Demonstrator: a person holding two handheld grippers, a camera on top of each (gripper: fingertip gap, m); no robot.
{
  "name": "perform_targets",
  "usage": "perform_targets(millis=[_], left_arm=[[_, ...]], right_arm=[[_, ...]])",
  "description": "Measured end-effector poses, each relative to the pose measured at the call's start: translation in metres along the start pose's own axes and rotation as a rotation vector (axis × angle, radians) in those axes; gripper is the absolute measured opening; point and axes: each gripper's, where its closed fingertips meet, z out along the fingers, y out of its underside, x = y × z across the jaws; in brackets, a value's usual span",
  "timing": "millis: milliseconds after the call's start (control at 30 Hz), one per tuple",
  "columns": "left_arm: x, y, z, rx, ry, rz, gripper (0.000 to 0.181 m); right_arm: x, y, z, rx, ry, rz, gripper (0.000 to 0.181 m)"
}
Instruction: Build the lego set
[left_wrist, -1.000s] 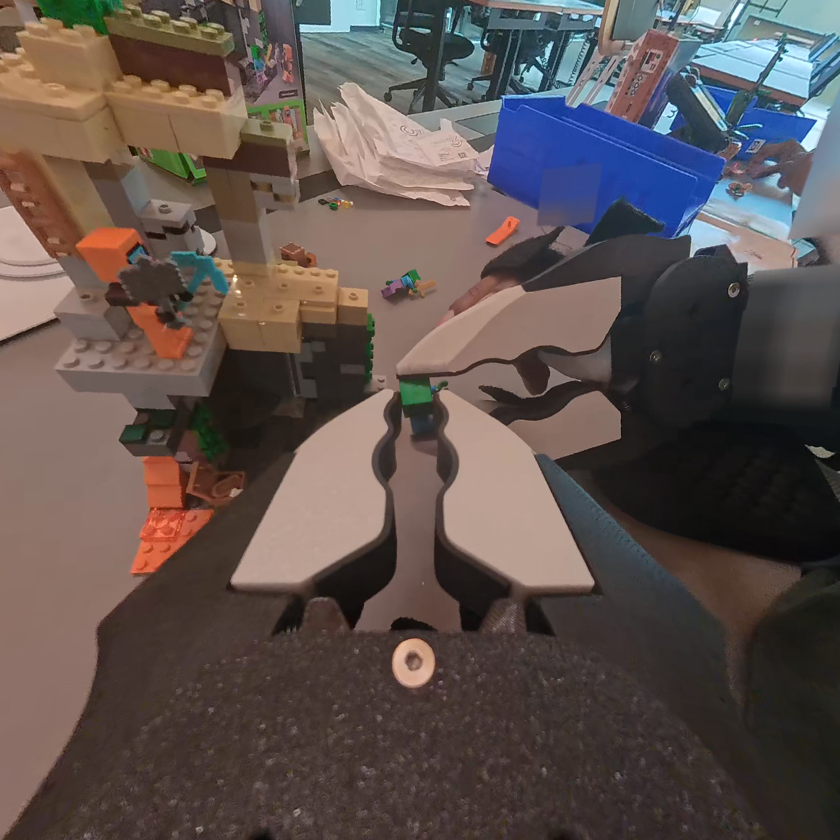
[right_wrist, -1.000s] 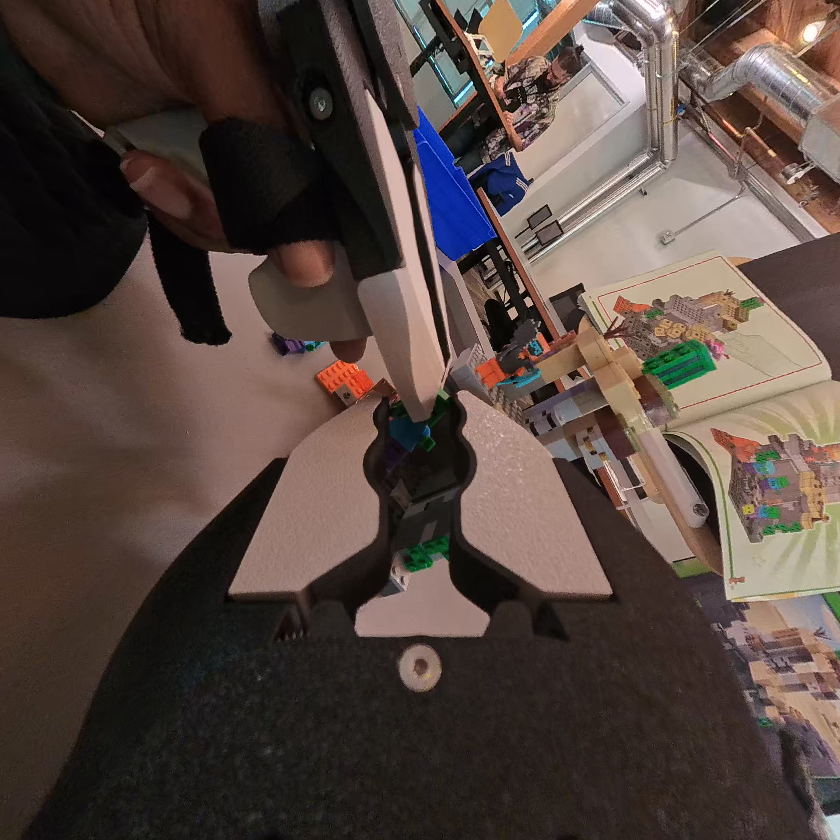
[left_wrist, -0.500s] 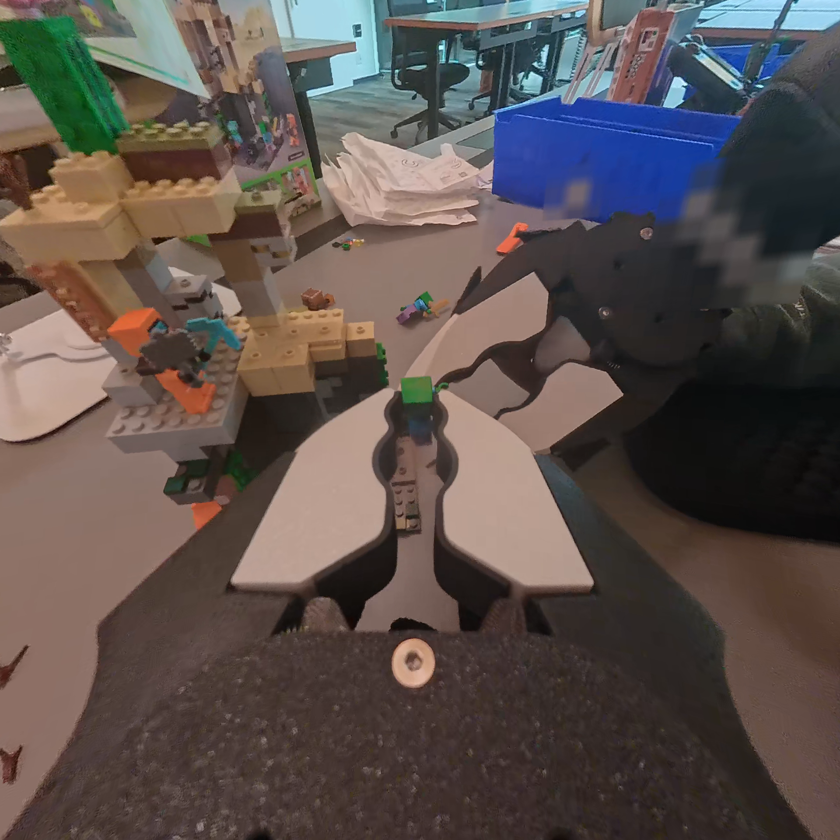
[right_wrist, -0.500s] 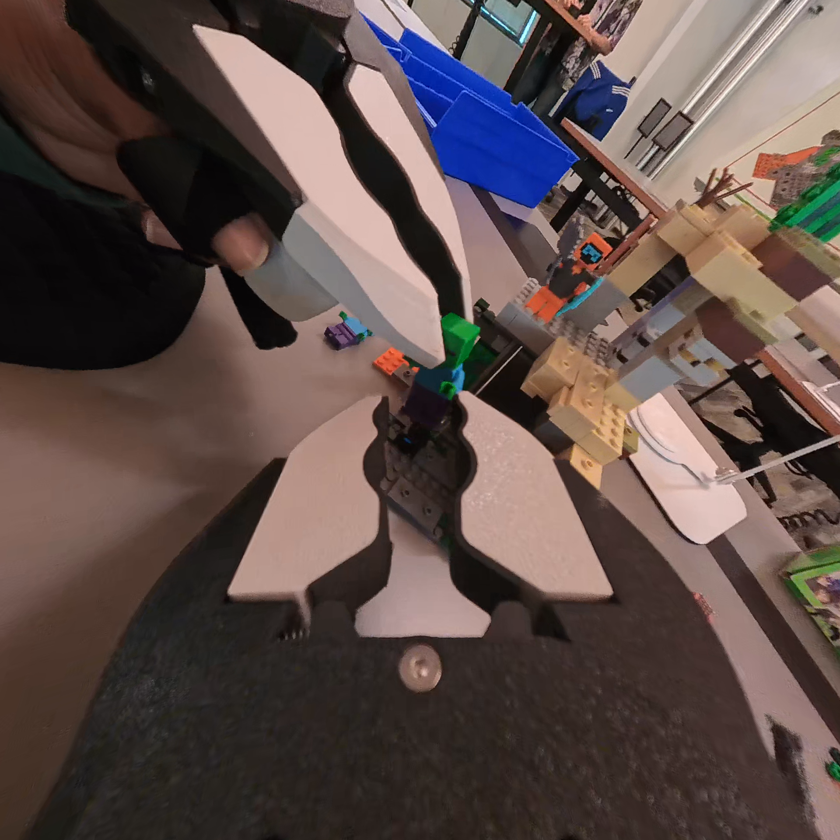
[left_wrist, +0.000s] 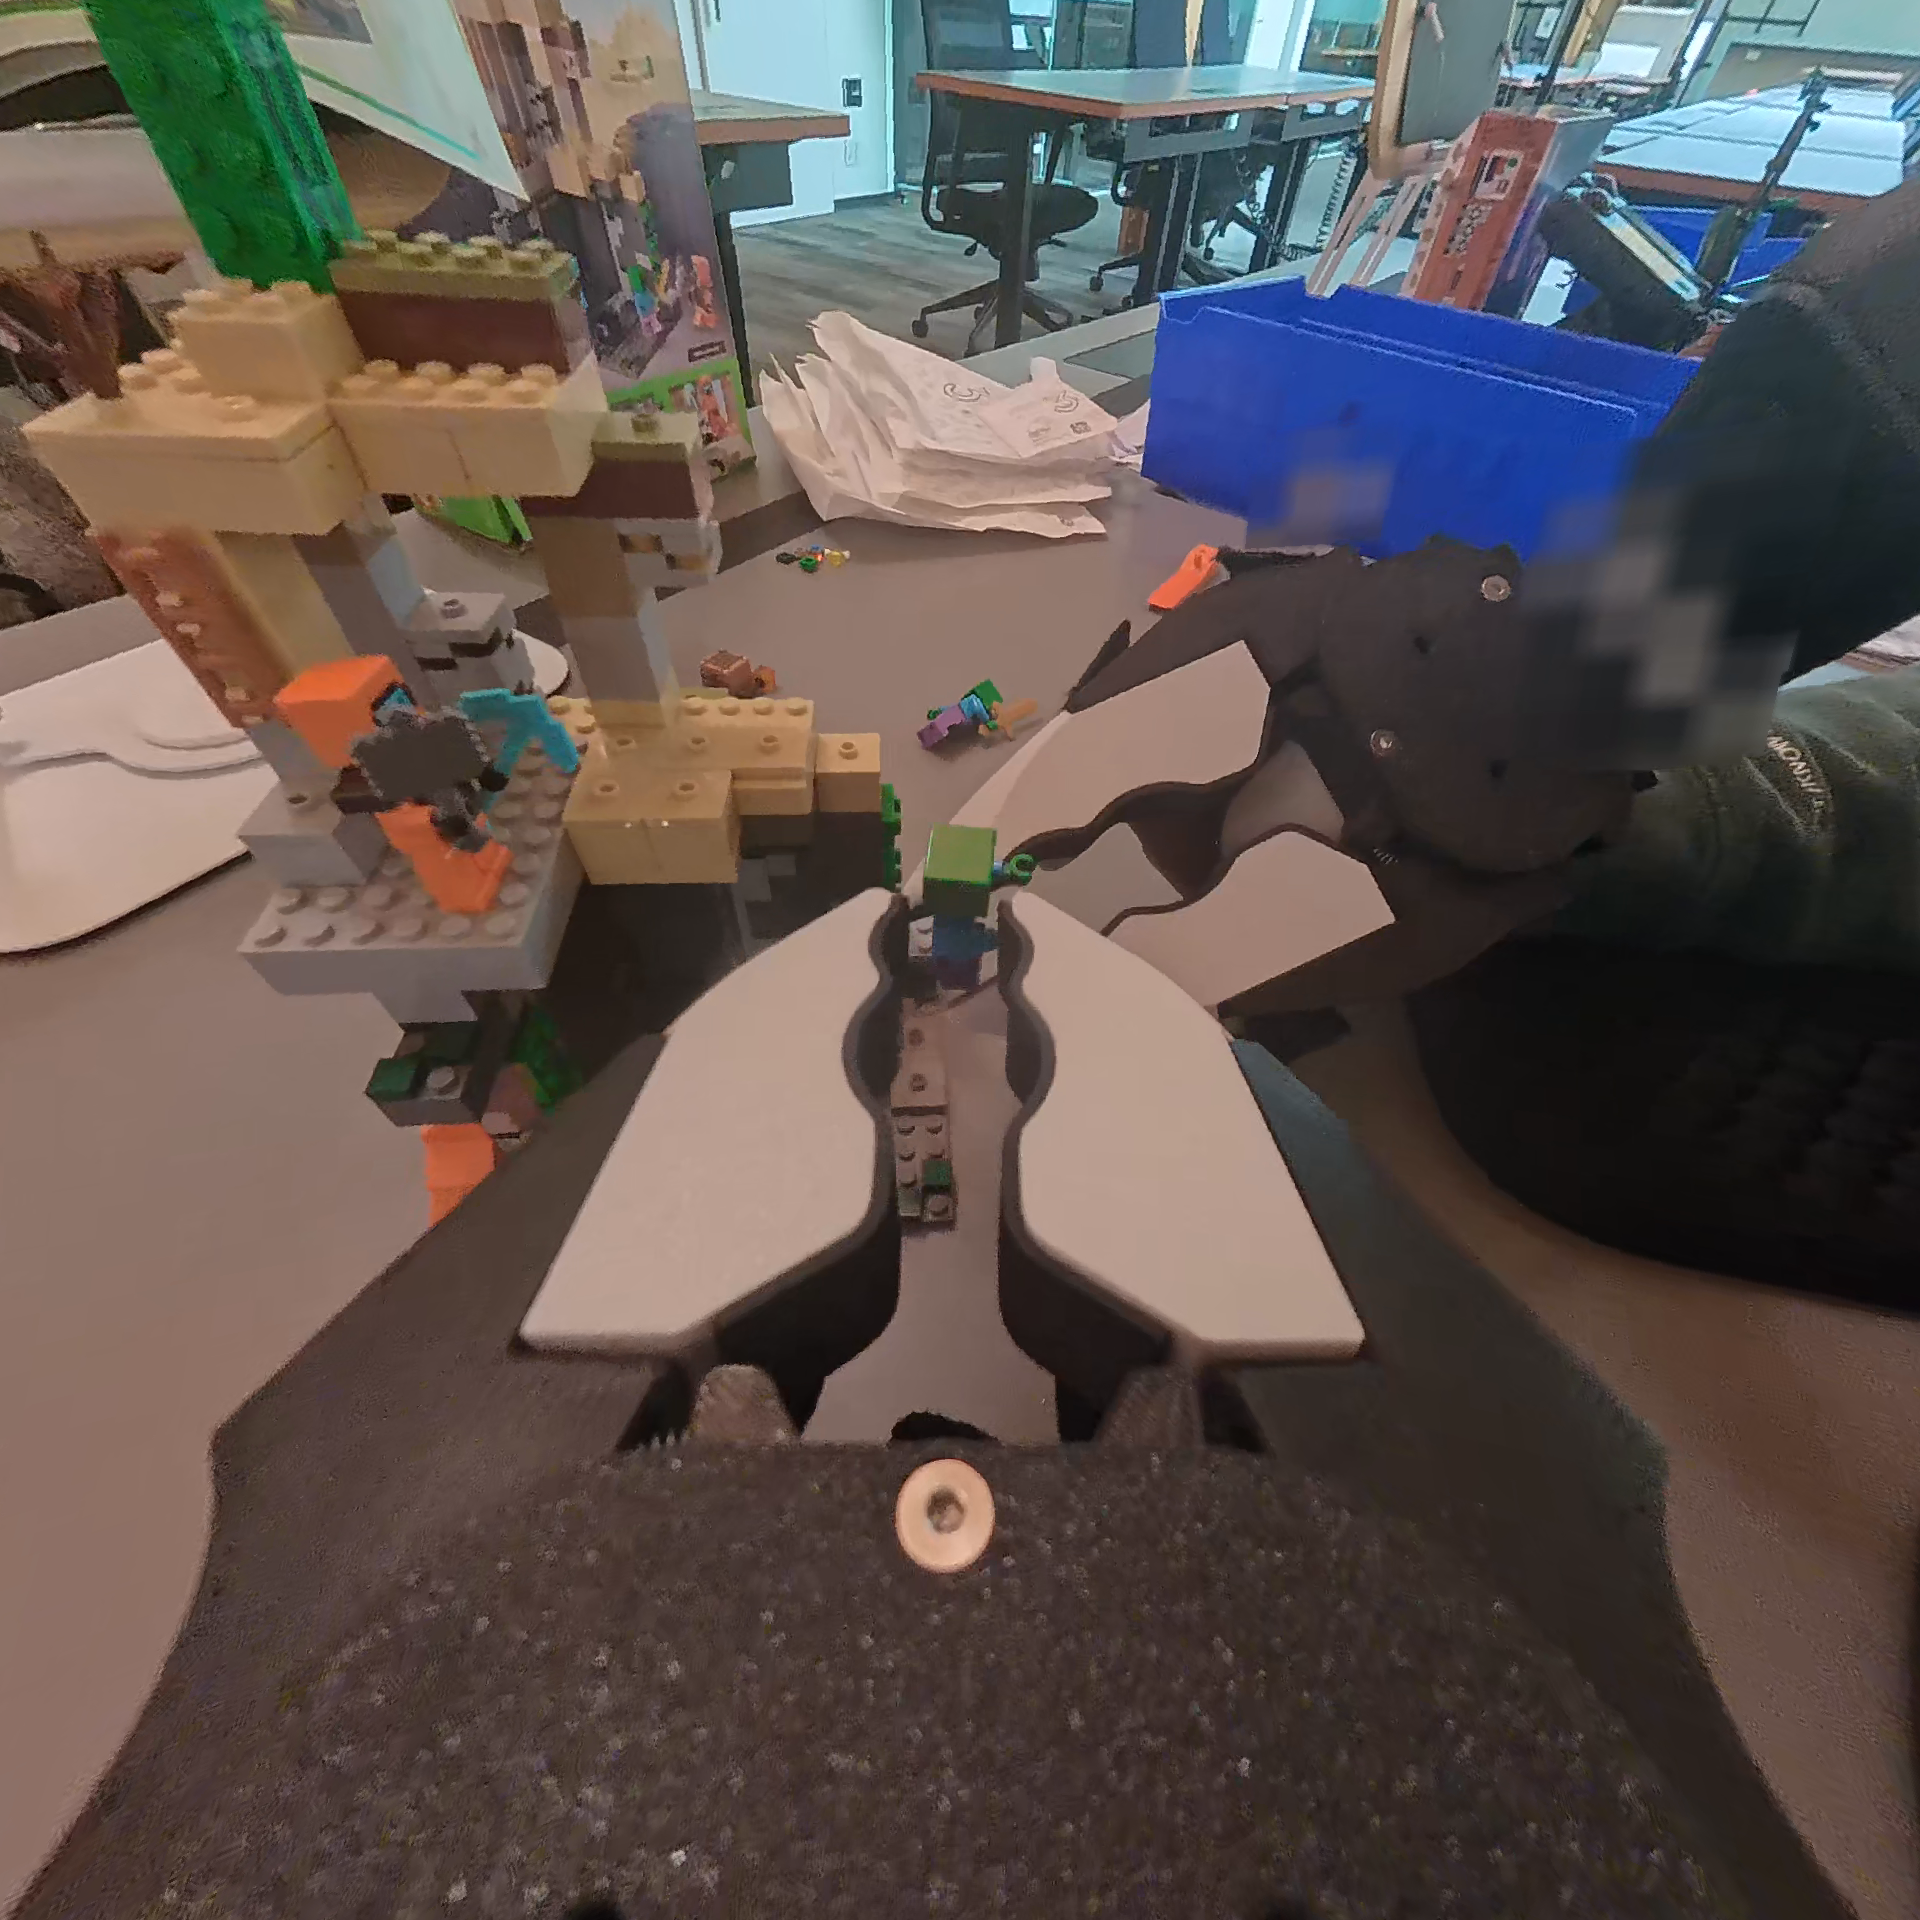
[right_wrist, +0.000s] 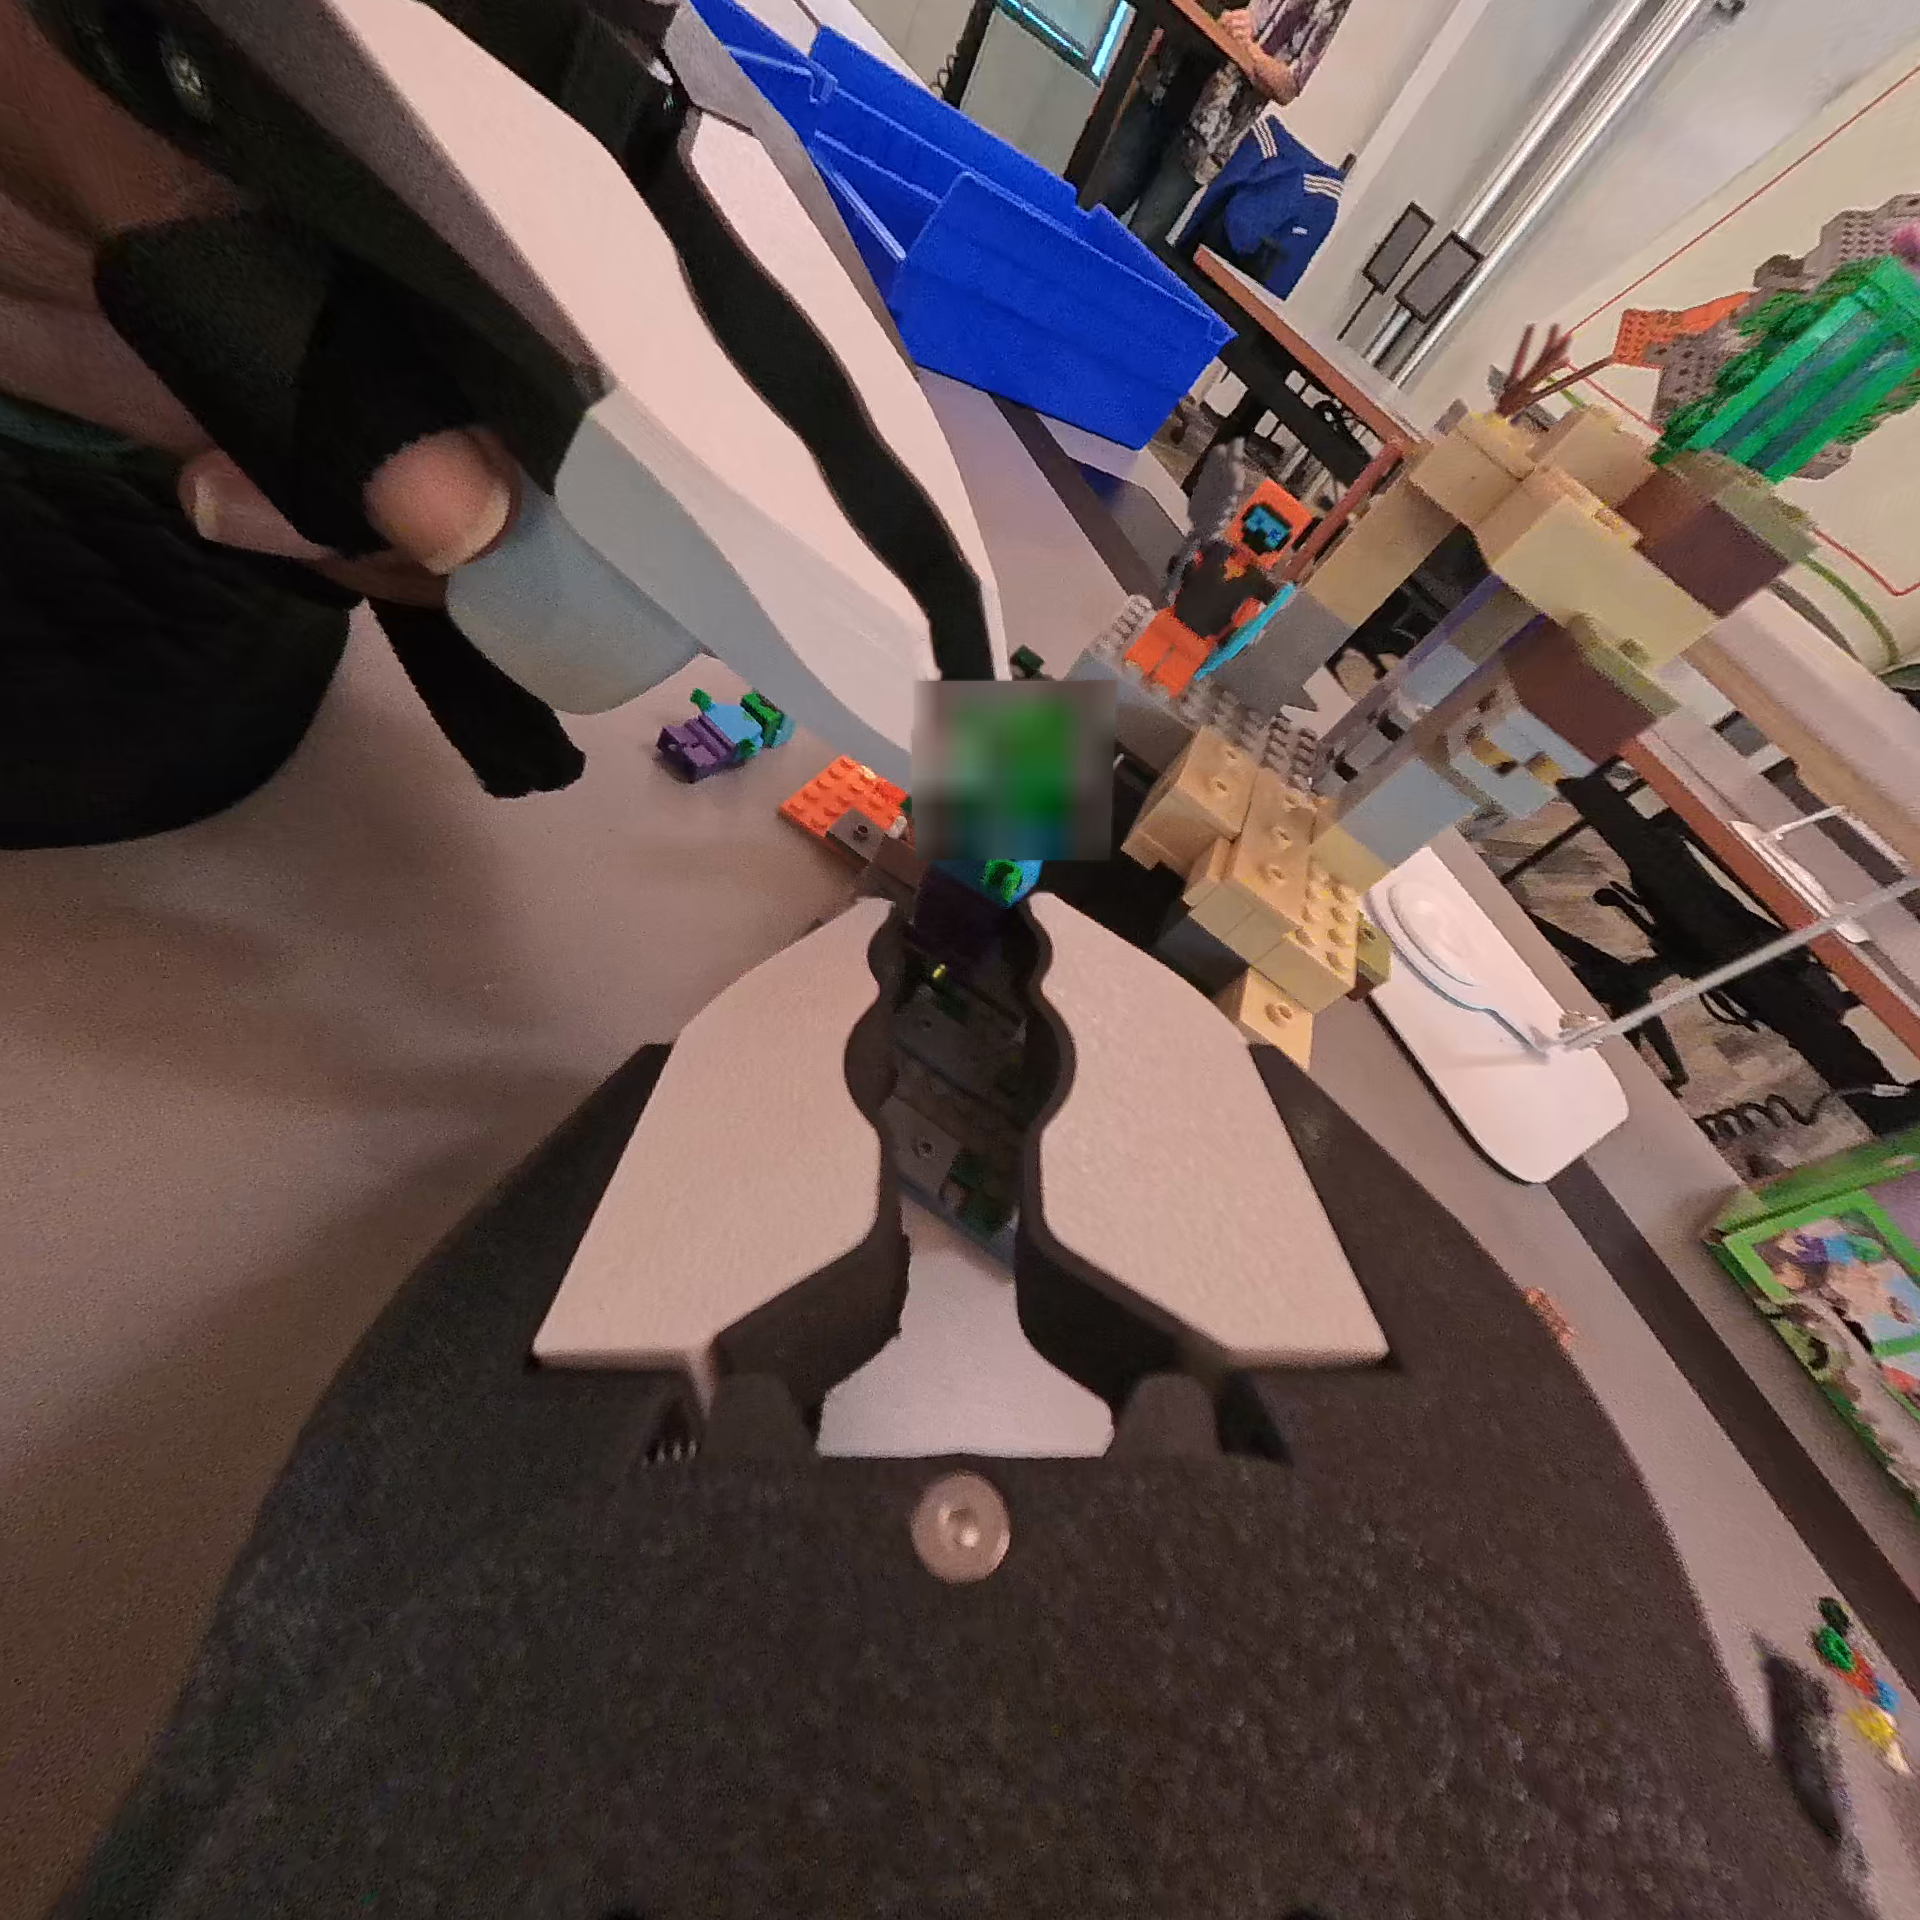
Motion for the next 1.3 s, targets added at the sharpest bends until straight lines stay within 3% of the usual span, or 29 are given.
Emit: perform_targets(millis=[533,667,1300], left_arm=[[-0.015,0.012,0.014,-0.068,-0.099,0.048,0.000],[-0.011,0.014,0.015,-0.071,-0.093,0.039,0.017],[-0.013,0.016,0.020,-0.076,-0.190,0.115,0.016]], right_arm=[[0.012,0.018,0.019,-0.130,0.082,-0.055,0.019],[0.011,0.016,0.017,-0.115,0.076,-0.047,0.017],[0.010,0.024,0.019,-0.173,0.061,0.077,0.015]])
